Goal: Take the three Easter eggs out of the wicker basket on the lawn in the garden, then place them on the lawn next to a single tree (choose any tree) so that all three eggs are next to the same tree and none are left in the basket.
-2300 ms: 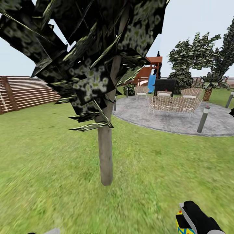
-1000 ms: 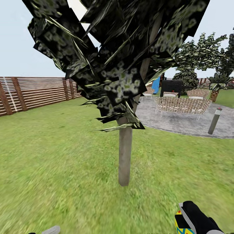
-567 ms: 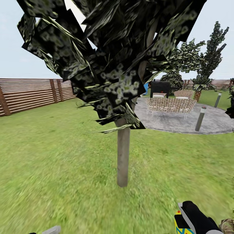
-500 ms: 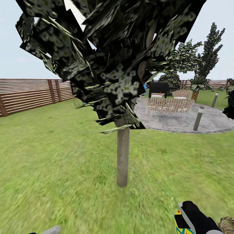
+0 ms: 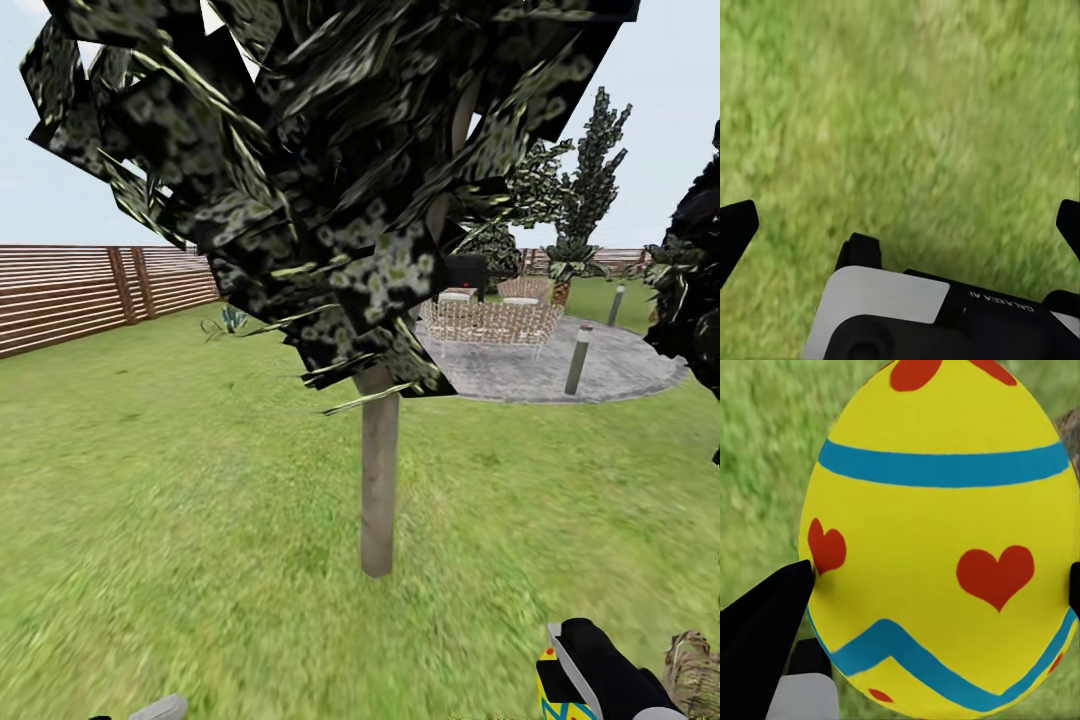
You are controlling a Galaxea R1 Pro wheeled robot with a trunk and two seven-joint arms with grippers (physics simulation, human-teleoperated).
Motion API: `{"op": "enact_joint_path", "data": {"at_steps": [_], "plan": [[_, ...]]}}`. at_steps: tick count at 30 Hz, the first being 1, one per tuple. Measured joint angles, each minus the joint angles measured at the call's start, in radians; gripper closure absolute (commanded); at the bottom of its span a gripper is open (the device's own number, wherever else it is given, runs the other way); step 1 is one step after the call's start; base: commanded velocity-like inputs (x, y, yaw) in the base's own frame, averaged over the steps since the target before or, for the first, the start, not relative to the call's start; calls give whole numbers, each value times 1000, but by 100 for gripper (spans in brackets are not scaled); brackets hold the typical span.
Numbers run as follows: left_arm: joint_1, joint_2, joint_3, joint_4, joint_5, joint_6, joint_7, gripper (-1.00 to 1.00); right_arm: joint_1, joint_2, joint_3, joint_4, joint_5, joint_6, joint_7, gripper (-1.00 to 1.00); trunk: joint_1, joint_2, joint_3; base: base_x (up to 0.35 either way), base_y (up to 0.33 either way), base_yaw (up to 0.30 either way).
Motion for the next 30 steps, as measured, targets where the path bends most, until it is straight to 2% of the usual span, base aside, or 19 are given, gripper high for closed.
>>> {"op": "enact_joint_path", "data": {"at_steps": [11,24,30], "plan": [[0,0,0,0,-1,0,1,-100,0,3,0,0,0,0,0,100,0,0,0,0,331,-17],[0,-2,0,2,-2,-1,1,-100,0,9,0,0,0,0,0,100,0,0,7,0,331,-258],[0,-2,0,1,-1,0,1,-100,0,10,0,0,0,0,0,100,0,0,9,0,331,-137]]}}
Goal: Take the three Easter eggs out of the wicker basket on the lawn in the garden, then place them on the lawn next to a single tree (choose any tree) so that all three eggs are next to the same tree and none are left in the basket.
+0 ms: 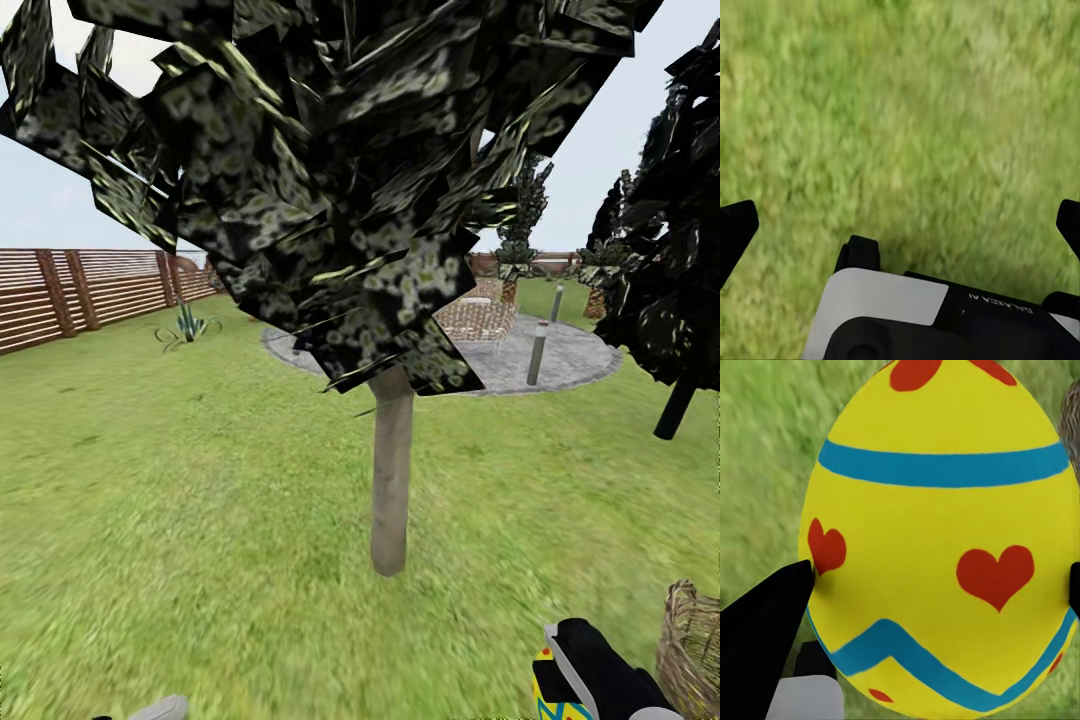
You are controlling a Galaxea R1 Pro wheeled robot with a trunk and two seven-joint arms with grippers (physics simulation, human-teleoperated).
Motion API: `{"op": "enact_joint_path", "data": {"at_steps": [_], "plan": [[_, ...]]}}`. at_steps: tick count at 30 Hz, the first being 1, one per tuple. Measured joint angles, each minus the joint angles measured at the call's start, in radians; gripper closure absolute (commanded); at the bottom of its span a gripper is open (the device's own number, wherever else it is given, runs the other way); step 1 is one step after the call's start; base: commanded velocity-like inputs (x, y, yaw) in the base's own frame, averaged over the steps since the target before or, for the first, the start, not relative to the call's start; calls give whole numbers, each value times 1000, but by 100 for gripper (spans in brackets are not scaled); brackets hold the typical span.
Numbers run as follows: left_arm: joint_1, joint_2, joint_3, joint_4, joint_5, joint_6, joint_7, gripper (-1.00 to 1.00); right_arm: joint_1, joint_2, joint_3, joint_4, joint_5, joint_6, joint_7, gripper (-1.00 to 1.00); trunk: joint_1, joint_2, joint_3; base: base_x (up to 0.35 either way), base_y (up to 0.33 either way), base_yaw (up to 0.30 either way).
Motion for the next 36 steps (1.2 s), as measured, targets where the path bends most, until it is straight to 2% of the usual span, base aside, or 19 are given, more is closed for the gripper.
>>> {"op": "enact_joint_path", "data": {"at_steps": [6,12,36], "plan": [[0,1,0,0,0,0,0,-100,0,0,0,0,0,0,0,100,0,0,0,0,327,-7],[0,0,0,0,1,0,-1,-100,0,4,0,1,-1,-4,3,100,0,0,0,0,119,0],[0,0,-1,0,1,0,-2,-100,0,6,0,2,0,-2,1,100,0,0,0,31,324,0]]}}
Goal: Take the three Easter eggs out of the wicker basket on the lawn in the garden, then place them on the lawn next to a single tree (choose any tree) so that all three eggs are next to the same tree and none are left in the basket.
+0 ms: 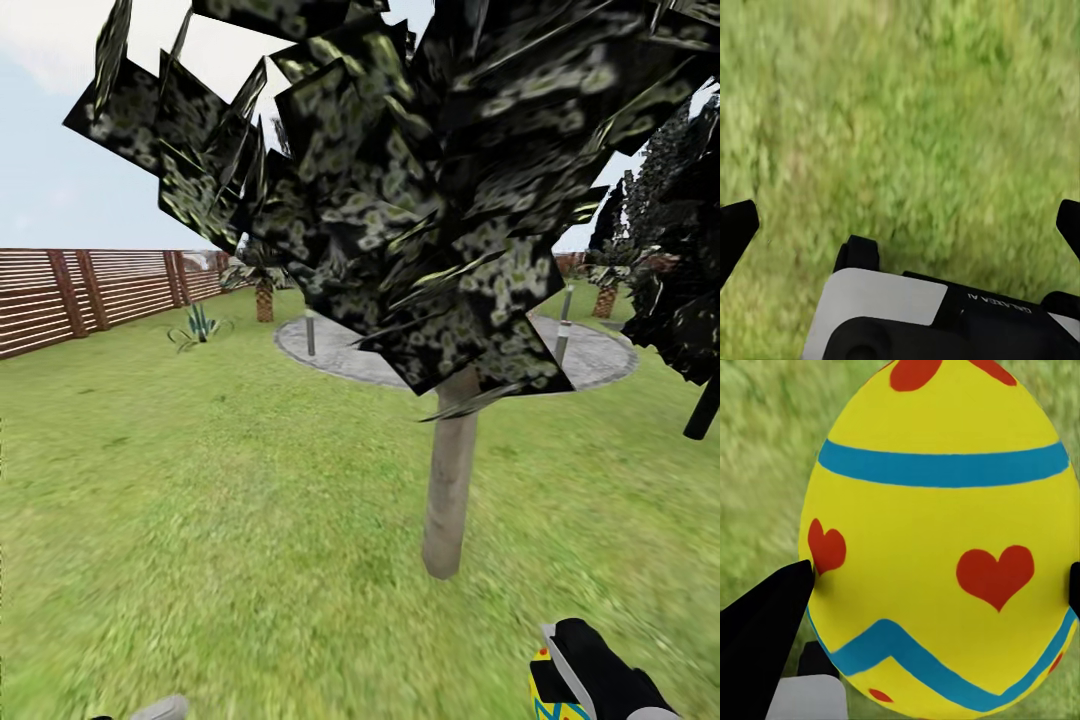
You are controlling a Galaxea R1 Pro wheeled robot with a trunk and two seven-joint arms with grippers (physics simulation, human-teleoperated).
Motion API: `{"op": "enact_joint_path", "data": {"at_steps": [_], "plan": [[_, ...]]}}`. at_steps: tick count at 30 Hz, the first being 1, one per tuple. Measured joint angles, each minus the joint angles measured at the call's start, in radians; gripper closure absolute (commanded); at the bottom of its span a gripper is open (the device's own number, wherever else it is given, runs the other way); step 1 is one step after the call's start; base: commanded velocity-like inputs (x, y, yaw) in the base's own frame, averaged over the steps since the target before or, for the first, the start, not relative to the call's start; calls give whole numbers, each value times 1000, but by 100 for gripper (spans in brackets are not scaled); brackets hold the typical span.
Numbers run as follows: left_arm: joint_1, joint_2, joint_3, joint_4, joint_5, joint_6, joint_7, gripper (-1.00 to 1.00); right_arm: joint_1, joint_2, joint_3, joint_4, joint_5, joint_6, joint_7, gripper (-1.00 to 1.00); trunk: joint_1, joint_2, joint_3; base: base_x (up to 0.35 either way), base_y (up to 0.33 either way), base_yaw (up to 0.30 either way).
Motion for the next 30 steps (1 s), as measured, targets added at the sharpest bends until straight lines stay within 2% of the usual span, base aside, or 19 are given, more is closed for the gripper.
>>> {"op": "enact_joint_path", "data": {"at_steps": [14,20,24,26,30], "plan": [[0,0,-2,1,0,3,0,-100,0,-2,-1,0,-1,2,1,100,0,0,0,119,324,0],[0,-15,-22,14,0,3,0,-100,0,-3,-2,0,-3,-2,0,100,0,0,0,119,324,0],[0,-42,-24,36,-2,1,0,-100,0,-2,-5,42,-13,-6,6,100,0,0,0,117,324,0],[0,-44,-66,46,2,-1,-21,-100,0,14,-12,58,-17,-26,4,100,0,0,0,95,324,0],[0,-46,-74,56,1,-2,-31,-100,0,25,-11,20,-19,-25,5,100,0,0,0,83,324,0]]}}
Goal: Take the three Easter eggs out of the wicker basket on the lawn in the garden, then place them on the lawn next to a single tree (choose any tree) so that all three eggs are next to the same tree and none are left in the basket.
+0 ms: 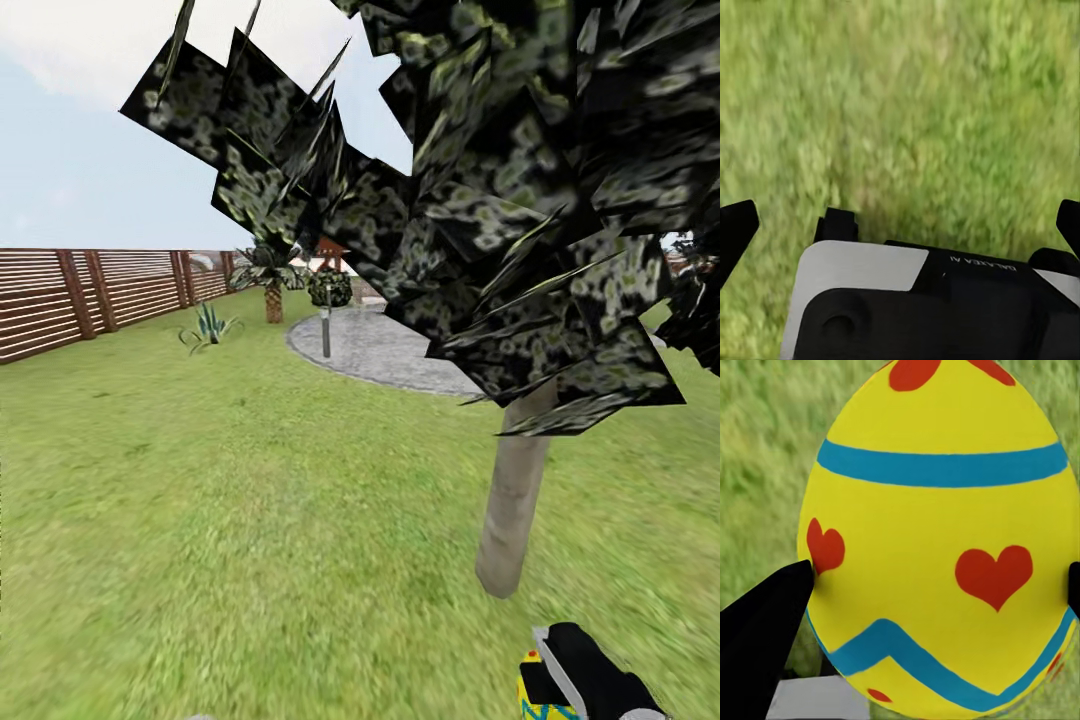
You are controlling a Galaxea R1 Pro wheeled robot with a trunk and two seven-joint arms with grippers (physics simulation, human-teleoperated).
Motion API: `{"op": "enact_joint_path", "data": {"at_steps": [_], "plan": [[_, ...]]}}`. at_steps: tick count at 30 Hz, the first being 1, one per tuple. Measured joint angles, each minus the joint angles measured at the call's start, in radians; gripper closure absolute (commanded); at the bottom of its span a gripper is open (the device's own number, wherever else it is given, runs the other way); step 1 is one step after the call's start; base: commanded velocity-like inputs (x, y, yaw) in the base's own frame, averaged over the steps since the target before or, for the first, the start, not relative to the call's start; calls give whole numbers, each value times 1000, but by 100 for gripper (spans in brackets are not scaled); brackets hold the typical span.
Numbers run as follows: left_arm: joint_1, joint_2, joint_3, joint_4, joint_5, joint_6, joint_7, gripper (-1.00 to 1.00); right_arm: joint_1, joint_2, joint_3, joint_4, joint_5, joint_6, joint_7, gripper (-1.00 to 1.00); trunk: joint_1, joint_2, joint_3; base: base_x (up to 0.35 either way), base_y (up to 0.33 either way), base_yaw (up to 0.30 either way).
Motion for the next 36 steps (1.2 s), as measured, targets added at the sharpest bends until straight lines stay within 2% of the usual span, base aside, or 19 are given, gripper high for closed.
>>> {"op": "enact_joint_path", "data": {"at_steps": [2,4,7,10,12,13,14,15,16,20,24,27,36], "plan": [[0,0,0,0,0,0,0,-100,0,2,2,-54,2,7,-1,100,0,0,0,82,324,0],[0,0,-1,1,0,0,0,-100,0,6,4,-66,2,8,0,100,0,0,0,82,324,0],[0,-1,-1,2,0,0,0,-100,0,44,7,-71,8,9,-3,100,0,0,0,103,321,0],[0,-9,-1,-5,0,-1,0,-100,0,54,7,-71,10,2,-4,100,0,0,0,167,304,0],[0,-18,0,-21,1,-1,2,-100,0,47,3,-78,6,7,-2,100,0,0,0,180,299,0],[-1,-19,1,-76,0,5,3,-100,0,43,1,-79,5,8,-1,100,0,0,0,174,282,0],[-2,-17,4,-169,0,18,4,-100,0,46,7,-59,16,6,-5,100,0,0,0,154,212,0],[-1,-17,4,-185,-1,36,4,-100,0,44,7,-48,23,7,-5,100,0,0,0,104,74,0],[-1,-14,5,-187,0,76,1,-100,0,41,6,-41,27,10,-6,100,0,0,0,106,161,0],[-2,-7,8,-226,1,100,3,-100,0,39,6,-38,28,11,-8,100,0,0,0,116,271,0],[-46,-16,5,-245,-5,113,7,-100,0,37,4,-36,29,12,-9,100,0,0,0,69,221,0],[-75,-8,9,-247,-5,185,7,-100,0,39,6,-36,28,13,-9,100,0,0,0,6,62,0],[-81,-10,9,-240,-8,193,9,-100,0,47,6,-37,27,13,-10,100,0,0,0,1,195,0]]}}
